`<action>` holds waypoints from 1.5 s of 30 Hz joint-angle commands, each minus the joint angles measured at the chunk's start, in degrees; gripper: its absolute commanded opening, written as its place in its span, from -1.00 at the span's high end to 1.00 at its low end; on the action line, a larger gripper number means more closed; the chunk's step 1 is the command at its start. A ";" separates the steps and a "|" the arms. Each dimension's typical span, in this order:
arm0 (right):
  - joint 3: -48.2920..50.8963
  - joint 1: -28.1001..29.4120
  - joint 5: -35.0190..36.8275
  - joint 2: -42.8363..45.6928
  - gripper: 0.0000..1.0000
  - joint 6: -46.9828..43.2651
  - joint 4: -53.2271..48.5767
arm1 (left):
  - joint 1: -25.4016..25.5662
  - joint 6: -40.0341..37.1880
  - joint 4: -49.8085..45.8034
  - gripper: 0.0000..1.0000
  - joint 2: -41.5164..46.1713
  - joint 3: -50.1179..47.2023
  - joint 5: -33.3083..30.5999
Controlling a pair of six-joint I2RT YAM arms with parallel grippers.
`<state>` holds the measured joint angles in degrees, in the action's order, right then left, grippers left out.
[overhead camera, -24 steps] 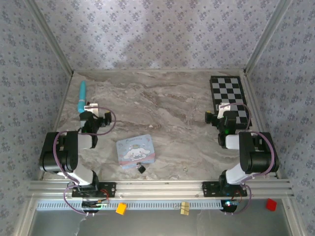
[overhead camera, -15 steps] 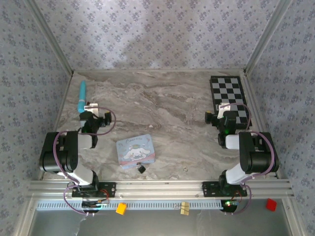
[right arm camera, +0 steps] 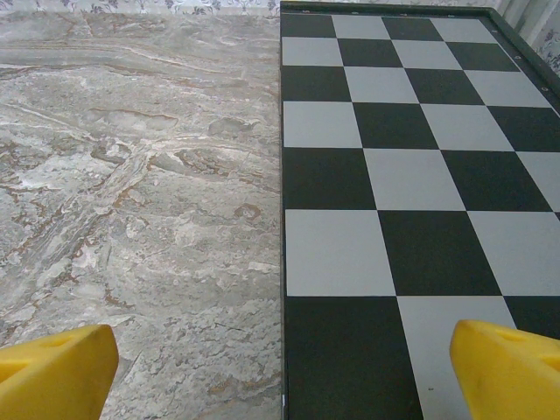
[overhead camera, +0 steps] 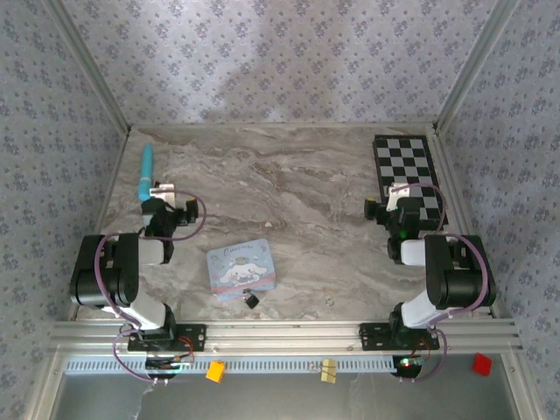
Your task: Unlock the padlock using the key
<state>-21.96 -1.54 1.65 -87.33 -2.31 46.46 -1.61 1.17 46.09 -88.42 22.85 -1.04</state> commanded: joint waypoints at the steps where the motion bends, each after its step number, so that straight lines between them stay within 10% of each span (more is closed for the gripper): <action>1: -0.56 -0.40 -0.49 -0.03 -0.98 0.59 -0.03 | -0.20 0.60 0.23 -1.00 0.45 0.97 0.95; 11: 1.82 2.46 1.58 5.02 -0.98 -2.68 0.63 | 3.74 0.21 -17.23 -1.00 9.95 5.99 -6.74; 18: -8.33 6.86 -0.20 23.30 -0.98 -0.54 -30.53 | 7.59 7.79 -32.73 -0.99 27.60 6.16 -10.93; 23: -16.16 8.12 3.18 32.19 -0.98 13.14 -49.13 | 7.40 26.83 -52.71 -1.00 36.83 12.30 -18.75; 30: -25.79 3.47 5.27 39.10 -0.98 40.28 -77.76 | 5.65 38.97 -82.14 -1.00 44.22 20.59 -13.44; 35: -26.40 -0.14 -6.30 42.11 -0.98 35.53 -82.57 | 4.11 35.18 -80.77 -1.00 50.53 15.13 4.59; 39: -28.65 7.72 -2.46 42.06 -0.98 33.52 -89.81 | 7.43 35.57 -76.68 -0.99 51.34 11.82 13.51; 45: -27.70 25.73 8.03 41.07 -0.98 37.86 -95.57 | 21.95 36.42 -74.26 -1.00 49.72 10.68 7.30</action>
<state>-49.12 19.05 4.34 -45.78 32.14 -42.61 16.05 36.67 -29.91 -38.76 33.47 6.83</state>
